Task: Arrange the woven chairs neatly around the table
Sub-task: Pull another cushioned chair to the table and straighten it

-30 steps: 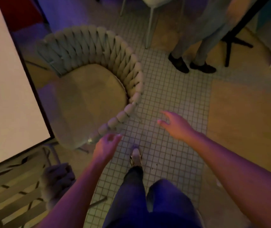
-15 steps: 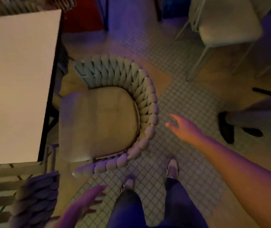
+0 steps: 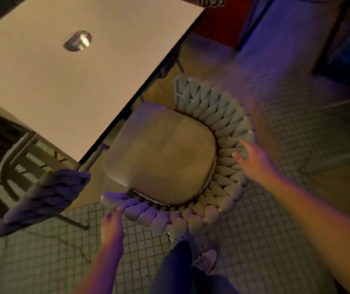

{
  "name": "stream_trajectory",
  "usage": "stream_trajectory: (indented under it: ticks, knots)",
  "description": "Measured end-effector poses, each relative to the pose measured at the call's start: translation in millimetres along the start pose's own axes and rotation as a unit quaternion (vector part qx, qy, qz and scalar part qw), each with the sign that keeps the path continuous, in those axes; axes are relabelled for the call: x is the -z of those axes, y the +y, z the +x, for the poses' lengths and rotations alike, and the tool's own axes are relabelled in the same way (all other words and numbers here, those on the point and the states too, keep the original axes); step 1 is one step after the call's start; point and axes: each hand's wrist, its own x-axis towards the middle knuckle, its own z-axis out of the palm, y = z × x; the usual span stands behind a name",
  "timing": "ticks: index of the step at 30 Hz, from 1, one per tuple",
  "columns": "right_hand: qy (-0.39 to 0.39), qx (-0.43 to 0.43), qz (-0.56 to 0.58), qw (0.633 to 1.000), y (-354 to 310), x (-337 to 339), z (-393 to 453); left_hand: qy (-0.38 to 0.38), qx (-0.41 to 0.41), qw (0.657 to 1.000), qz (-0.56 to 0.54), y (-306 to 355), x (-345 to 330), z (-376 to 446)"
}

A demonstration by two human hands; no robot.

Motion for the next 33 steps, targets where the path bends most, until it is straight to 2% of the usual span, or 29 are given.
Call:
stream_trajectory:
  ticks: [5,11,16,19,23,26,33]
  knots:
    - [-0.023,0.070,-0.032,0.997,-56.0,-11.2,58.5,0.121,-0.098,0.986,0.063,35.3,-2.7,23.6]
    - [-0.080,0.112,-0.050,0.989,-87.9,-16.0,105.7,0.143,-0.145,0.978,0.051,78.7,-16.3,39.9]
    - [-0.111,0.158,-0.076,0.978,-91.0,-4.8,174.2,0.187,-0.092,0.978,0.018,68.5,-43.7,33.2]
    - [-0.116,0.187,-0.097,0.971,-87.9,3.2,217.7,0.239,-0.078,0.967,0.042,54.6,-58.9,21.7]
    - [-0.122,0.223,-0.131,0.958,-84.1,15.9,262.0,0.292,-0.008,0.955,0.045,47.5,-77.4,14.2]
    - [-0.120,0.244,-0.161,0.949,-81.0,20.0,284.5,0.295,0.034,0.952,0.070,36.7,-86.8,7.3]
    - [-0.153,0.229,-0.133,0.952,-83.3,5.8,313.6,0.258,0.040,0.957,0.125,11.3,-78.9,20.1]
